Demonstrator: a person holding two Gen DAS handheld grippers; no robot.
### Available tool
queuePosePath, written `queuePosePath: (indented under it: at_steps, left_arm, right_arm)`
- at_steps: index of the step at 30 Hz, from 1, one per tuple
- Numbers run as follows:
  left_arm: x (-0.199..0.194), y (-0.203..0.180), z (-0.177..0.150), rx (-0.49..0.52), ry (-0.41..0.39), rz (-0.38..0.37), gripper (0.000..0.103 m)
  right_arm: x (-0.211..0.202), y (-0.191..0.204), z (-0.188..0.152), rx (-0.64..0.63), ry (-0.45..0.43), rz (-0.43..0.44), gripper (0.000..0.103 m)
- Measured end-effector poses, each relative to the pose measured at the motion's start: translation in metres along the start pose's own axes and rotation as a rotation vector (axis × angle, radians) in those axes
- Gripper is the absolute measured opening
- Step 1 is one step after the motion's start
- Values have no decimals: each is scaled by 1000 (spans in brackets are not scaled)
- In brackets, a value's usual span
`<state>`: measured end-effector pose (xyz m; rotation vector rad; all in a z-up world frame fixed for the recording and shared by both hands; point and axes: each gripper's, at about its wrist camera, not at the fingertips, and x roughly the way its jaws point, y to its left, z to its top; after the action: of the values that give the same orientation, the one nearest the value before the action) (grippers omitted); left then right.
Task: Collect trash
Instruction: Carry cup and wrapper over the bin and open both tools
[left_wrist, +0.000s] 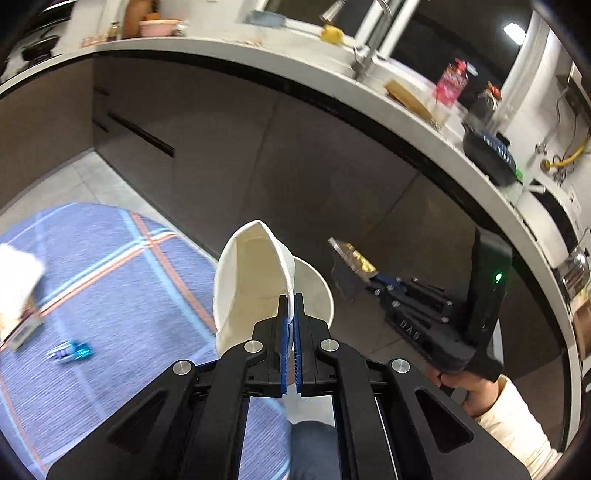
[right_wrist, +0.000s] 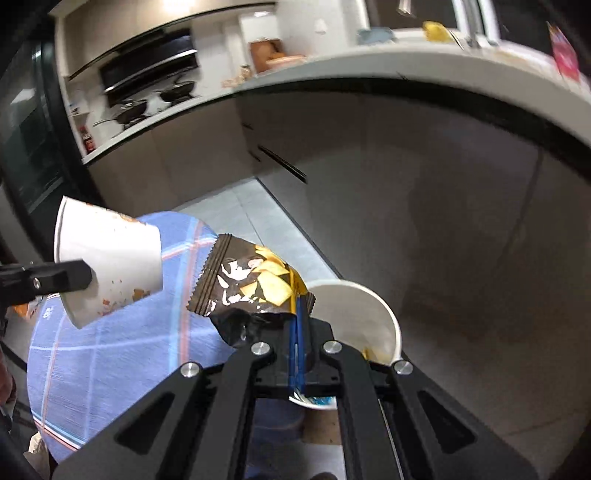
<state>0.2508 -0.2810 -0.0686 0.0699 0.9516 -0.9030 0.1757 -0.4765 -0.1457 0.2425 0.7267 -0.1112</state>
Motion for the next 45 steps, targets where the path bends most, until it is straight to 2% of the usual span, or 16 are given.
queuePosePath:
  at_steps: [8, 18, 31, 34, 35, 36, 39, 41, 43, 45]
  left_arm:
    - [89, -20, 16, 19, 118, 7, 2]
    - [167, -24, 22, 42, 213, 78, 2]
    - [209, -17, 17, 45, 270, 118, 2]
    - [210, -21, 18, 47, 262, 128, 3]
    - [210, -22, 19, 48, 260, 132, 7]
    - [209, -21, 21, 48, 256, 134, 17]
    - [201, -20, 25, 50, 219, 156, 38]
    - [197, -21, 26, 47, 208, 156, 42]
    - [193, -20, 28, 41, 192, 165, 50]
    - [186, -19, 27, 39, 160, 191, 68]
  right_arm:
    - [46, -58, -33, 127, 98, -16, 4]
    - [101, -69, -47, 132, 161, 13, 4]
    - [139, -64, -55, 40, 200, -13, 6]
    - [142, -62, -55, 23, 195, -15, 19]
    - [142, -61, -55, 16, 190, -14, 28]
    - [141, -60, -56, 7, 187, -16, 31]
    - [138, -57, -57, -29, 175, -21, 35]
    - [135, -55, -57, -36, 165, -14, 39]
    - [132, -55, -57, -38, 157, -5, 44]
    - [130, -53, -56, -43, 148, -1, 54]
